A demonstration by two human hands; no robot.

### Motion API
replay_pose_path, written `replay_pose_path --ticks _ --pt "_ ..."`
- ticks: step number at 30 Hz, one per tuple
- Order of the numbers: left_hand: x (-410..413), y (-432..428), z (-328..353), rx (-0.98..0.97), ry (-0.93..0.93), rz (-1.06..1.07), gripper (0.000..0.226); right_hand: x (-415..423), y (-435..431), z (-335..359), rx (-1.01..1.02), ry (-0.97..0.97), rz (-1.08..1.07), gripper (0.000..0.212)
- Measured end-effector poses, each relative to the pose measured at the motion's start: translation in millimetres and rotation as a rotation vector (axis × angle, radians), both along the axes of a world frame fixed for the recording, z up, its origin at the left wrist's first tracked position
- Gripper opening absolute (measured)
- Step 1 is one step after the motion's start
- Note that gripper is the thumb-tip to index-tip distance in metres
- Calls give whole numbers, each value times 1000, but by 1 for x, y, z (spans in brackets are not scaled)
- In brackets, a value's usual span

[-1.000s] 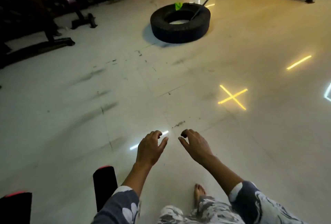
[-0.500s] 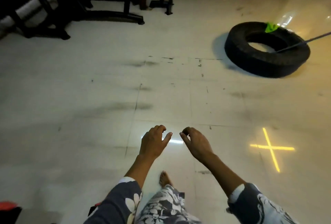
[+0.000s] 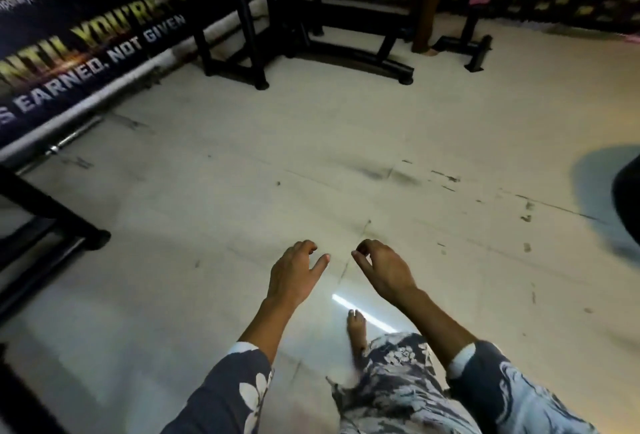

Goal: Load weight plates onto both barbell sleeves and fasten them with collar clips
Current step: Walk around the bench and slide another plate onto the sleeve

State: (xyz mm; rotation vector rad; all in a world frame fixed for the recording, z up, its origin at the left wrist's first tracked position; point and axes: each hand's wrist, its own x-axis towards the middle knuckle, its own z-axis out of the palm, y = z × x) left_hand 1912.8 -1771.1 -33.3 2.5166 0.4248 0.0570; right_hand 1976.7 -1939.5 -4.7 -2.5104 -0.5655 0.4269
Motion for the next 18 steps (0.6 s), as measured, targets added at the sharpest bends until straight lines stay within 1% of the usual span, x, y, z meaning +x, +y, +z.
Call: replay_pose_path --ticks 5,8,11,15,18 --pt "106 75 2 10 67 134 39 129 77 -4 -18 39 127 33" --pt "169 121 6 29 54 215 37 200 128 -3 -23 34 224 34" --pt "216 164 8 -40 46 318 36 263 183 -1 -30 52 305 33" --pt "265 235 2 -152 -1 510 34 333 264 -4 -36 80 403 32" --pt "307 295 -4 -168 6 556 33 389 334 -6 -7 79 434 32"
